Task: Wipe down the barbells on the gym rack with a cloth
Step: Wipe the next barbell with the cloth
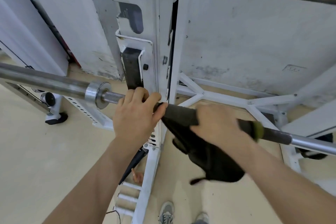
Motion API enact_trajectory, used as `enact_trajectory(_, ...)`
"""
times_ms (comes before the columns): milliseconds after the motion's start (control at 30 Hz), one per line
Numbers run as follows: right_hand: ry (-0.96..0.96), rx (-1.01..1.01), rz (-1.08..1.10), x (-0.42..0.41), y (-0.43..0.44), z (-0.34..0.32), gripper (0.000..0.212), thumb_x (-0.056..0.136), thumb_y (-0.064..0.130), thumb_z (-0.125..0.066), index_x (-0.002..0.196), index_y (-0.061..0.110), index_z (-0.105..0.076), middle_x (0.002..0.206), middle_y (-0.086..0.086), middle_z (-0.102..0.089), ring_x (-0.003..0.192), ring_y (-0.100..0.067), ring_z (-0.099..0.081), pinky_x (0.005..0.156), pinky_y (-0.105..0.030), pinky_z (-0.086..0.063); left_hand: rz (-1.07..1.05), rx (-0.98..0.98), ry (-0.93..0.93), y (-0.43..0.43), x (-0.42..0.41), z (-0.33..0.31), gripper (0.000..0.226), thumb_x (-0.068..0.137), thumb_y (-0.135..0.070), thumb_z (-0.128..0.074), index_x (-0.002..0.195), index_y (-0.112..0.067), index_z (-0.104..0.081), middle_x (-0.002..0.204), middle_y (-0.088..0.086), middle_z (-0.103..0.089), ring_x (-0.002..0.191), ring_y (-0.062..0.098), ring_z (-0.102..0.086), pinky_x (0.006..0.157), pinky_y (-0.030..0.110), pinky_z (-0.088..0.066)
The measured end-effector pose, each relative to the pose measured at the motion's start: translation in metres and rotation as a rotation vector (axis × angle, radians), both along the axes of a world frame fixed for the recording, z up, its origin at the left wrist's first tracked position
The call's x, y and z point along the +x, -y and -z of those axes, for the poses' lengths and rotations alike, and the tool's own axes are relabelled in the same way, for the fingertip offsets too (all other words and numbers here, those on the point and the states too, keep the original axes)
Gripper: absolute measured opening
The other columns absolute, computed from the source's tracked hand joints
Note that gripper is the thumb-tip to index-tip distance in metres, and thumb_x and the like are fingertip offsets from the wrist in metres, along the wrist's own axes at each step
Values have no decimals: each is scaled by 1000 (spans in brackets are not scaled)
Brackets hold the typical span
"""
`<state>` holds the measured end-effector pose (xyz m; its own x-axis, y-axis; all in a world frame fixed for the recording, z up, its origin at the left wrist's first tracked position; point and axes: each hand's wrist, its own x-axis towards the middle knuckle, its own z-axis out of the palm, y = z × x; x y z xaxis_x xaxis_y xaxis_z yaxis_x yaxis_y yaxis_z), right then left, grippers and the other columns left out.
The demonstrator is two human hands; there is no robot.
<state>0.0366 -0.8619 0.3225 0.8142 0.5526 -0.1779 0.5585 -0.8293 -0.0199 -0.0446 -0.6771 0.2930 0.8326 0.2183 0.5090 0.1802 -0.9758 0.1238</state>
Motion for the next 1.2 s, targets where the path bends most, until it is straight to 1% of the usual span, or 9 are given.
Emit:
enact_trajectory(167,99,180,-148,-13,-79,11,20,89,33,-52,101,17,-55,85,-2,-63,77,-25,-64,59,-33,-41,38,-28,35,-1,0,-2,16,94,-28,-54,99,-20,-68,88,7,-54,78,27,-48,60,36,-34)
enact_trajectory(367,113,-30,71,0,47,13,27,86,51,-50,92,26,-47,69,7,-54,63,-19,-59,62,-32,-53,167,51,-20,23,3,-4,25,77,-7,-63,98,-16,-71,95,10,-60,88,30,-51,74,41,-39)
enact_trajectory(500,121,-102,208,5,114,2,32,80,60,-53,81,28,-47,69,8,-55,63,-17,-57,53,-27,-45,380,83,-128,86,20,-3,26,71,-5,-71,97,-9,-69,91,11,-66,86,31,-61,81,42,-48)
enact_trajectory(667,-175,-73,155,25,45,13,23,84,35,-60,70,19,-51,73,4,-55,82,-24,-62,67,-31,-43,362,85,-175,82,16,-3,30,67,-2,-67,96,-8,-69,94,11,-70,87,30,-66,95,43,-45)
enact_trajectory(734,-503,-47,94,38,21,4,20,80,32,-71,84,14,-61,84,-1,-62,89,-24,-62,75,-31,-46,357,91,-217,78,13,-6,38,62,-6,-70,100,-7,-70,99,12,-71,92,30,-67,101,44,-42)
enact_trajectory(800,-625,36,23,40,17,-6,35,75,38,-76,101,17,-66,96,-1,-66,88,-20,-62,77,-30,-47,328,62,-258,83,15,-12,43,62,-14,-70,104,-5,-68,103,13,-70,96,30,-66,103,45,-40)
enact_trajectory(967,125,29,38,6,97,13,49,73,63,-63,100,23,-55,88,5,-60,79,-19,-59,66,-34,-44,482,70,-291,141,20,-8,71,64,-29,-58,131,-6,-51,125,10,-58,115,30,-54,108,48,-35)
enact_trajectory(1067,394,52,118,1,162,23,39,69,49,-75,87,19,-58,81,0,-62,73,-24,-62,65,-34,-42,449,173,-334,187,34,5,62,69,-39,-68,119,-5,-54,102,13,-59,94,33,-55,92,46,-43)
enact_trajectory(1200,389,-55,258,7,206,21,46,53,47,-85,73,16,-58,69,0,-61,62,-26,-61,60,-33,-38,502,204,-412,235,68,-4,35,71,-36,-75,91,-16,-53,76,3,-58,67,23,-55,57,32,-32)
